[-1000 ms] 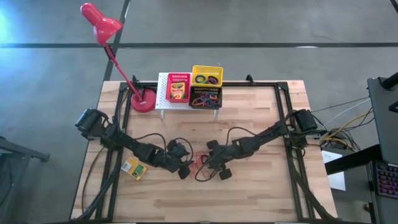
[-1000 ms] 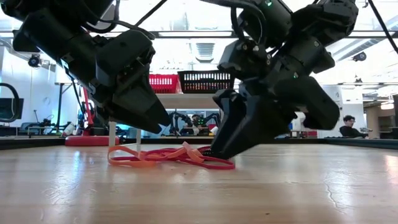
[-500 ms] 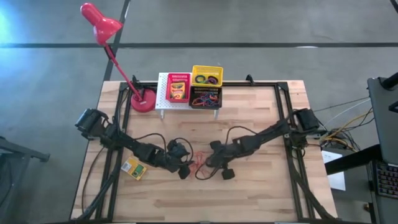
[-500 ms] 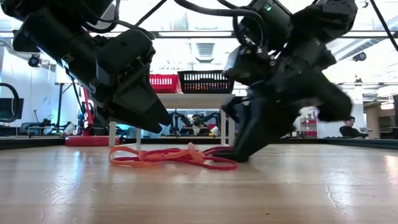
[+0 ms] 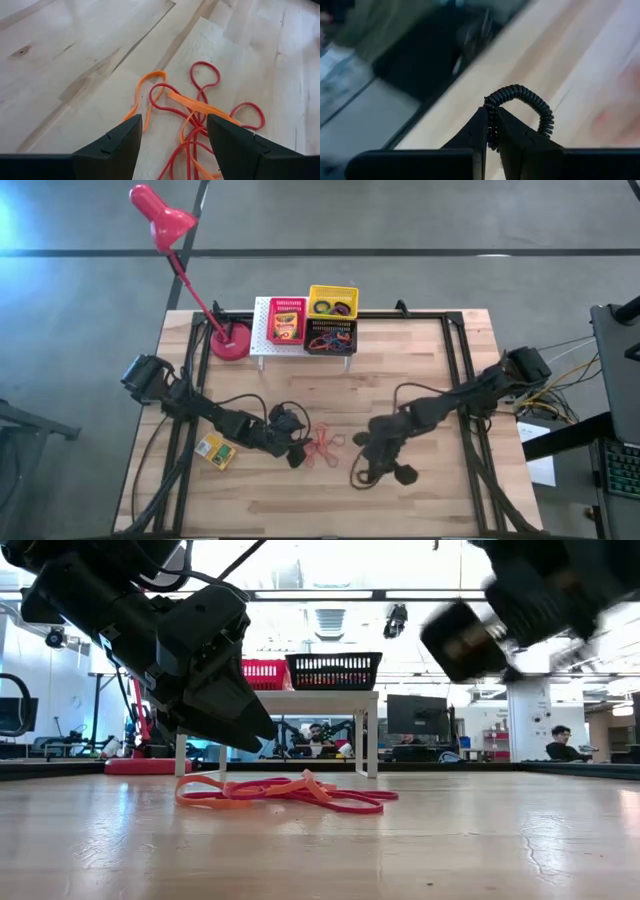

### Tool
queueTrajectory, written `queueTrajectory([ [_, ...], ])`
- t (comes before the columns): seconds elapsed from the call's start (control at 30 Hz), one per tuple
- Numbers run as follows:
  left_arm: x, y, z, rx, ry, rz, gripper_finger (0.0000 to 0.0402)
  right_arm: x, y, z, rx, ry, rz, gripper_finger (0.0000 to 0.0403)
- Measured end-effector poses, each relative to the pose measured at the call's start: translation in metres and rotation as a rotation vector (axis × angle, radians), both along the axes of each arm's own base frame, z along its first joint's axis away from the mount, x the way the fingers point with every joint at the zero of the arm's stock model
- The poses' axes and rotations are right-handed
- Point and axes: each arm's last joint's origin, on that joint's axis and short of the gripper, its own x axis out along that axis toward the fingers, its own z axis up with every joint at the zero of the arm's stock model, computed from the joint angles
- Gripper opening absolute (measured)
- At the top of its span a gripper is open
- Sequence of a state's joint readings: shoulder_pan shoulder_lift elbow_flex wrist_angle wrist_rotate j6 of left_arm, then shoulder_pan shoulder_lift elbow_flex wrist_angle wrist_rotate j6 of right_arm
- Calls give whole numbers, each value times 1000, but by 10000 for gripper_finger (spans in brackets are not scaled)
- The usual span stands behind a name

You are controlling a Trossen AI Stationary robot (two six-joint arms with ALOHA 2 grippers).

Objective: Pick & Place Office Desk Supplies
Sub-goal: Put the black spring keychain into the yellow bin on the shelf

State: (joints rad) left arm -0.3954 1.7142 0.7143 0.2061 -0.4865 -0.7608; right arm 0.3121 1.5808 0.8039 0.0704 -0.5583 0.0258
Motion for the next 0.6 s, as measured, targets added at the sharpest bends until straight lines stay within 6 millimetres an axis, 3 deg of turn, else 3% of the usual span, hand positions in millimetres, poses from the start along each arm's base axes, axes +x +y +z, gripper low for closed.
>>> queueTrajectory([
  [0.17,0,0,1,7,-10,10,228,9,-18,26,107,-523,-85,24],
  [0.27,1,0,1,7,-11,11,228,15,-41,47,124,-698,-245,24],
  [0.43,1,0,1,10,-12,13,228,28,-99,87,81,-743,-526,24],
  [0.6,1,0,1,12,-15,16,228,41,-169,125,33,-537,-779,24],
])
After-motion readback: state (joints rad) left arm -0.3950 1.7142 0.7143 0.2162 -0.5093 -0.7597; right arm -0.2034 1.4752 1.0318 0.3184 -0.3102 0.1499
